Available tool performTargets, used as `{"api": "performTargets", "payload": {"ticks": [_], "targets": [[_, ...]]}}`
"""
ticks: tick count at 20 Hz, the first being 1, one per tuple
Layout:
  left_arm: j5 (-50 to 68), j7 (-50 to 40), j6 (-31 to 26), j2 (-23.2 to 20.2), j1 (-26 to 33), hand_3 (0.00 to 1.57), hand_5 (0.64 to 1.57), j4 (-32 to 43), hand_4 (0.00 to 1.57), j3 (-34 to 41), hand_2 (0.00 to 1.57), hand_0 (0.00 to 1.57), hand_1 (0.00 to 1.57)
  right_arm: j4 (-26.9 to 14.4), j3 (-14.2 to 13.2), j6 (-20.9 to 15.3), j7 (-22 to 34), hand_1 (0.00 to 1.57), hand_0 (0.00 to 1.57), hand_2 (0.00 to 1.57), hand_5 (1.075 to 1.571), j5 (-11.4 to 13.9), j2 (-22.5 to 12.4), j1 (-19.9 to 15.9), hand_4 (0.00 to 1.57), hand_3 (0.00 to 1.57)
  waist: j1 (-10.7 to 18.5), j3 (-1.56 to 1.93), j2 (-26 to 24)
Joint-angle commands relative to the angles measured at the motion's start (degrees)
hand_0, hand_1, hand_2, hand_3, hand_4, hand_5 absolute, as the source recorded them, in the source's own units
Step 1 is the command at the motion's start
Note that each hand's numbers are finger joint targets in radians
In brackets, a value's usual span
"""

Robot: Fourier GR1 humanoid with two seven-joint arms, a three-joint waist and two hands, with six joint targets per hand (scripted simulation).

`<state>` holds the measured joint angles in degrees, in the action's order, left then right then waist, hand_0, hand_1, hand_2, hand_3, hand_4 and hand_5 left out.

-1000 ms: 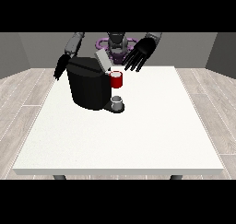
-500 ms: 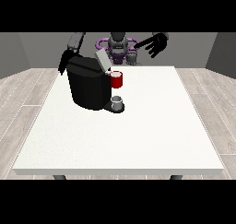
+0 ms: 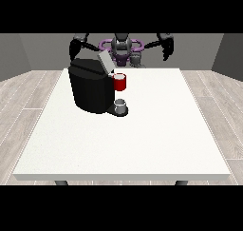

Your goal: Insert the coffee pod into the coffee machine and close the lid

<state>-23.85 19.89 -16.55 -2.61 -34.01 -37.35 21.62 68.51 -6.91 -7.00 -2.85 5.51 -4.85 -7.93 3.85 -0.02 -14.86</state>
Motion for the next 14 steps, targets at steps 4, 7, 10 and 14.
{"api": "performTargets", "payload": {"ticks": [4, 7, 10, 14], "targets": [[2.35, -0.14, -1.96, 2.3, 6.74, 0.0, 1.571, -2.91, 0.39, -0.9, 0.0, 0.0, 0.0, 5.08, 1.93, 3.24, 3.15, 0.0, 0.0, 0.0, 1.571, -0.33, -1.75, -5.69, 0.06, 0.0, 3.93, 0.02, -3.01], [5.3, -4.26, -1.46, 2.54, 4.43, 0.0, 1.571, -5.18, 0.43, -1.6, 0.0, 0.0, 0.0, 5.12, 1.72, 7.13, 3.71, 0.0, 0.0, 0.0, 1.571, -0.96, -4.9, -8.59, 0.11, 0.0, 4.65, 0.04, -1.84], [6.45, -4.47, -2.87, 0.83, 9.12, 0.0, 1.571, -10.82, 0.38, -2.6, 0.0, 0.0, 0.0, 8.06, 2.46, 7.38, 3.33, 0.0, 0.0, 0.0, 1.571, -0.64, -4.7, -7.67, 0.08, 0.0, 3.28, 0.03, 0.1], [9.19, -3.94, -0.82, 2.59, 12.47, 0.0, 1.571, -15.34, 0.39, -7.6, 0.0, 0.0, 0.0, 4.6, -1.62, 6.22, 8.16, 0.0, 0.0, 0.0, 1.571, -3.31, -5.51, -13.83, 0.0, 0.0, 5.68, 0.03, 2.58]]}}
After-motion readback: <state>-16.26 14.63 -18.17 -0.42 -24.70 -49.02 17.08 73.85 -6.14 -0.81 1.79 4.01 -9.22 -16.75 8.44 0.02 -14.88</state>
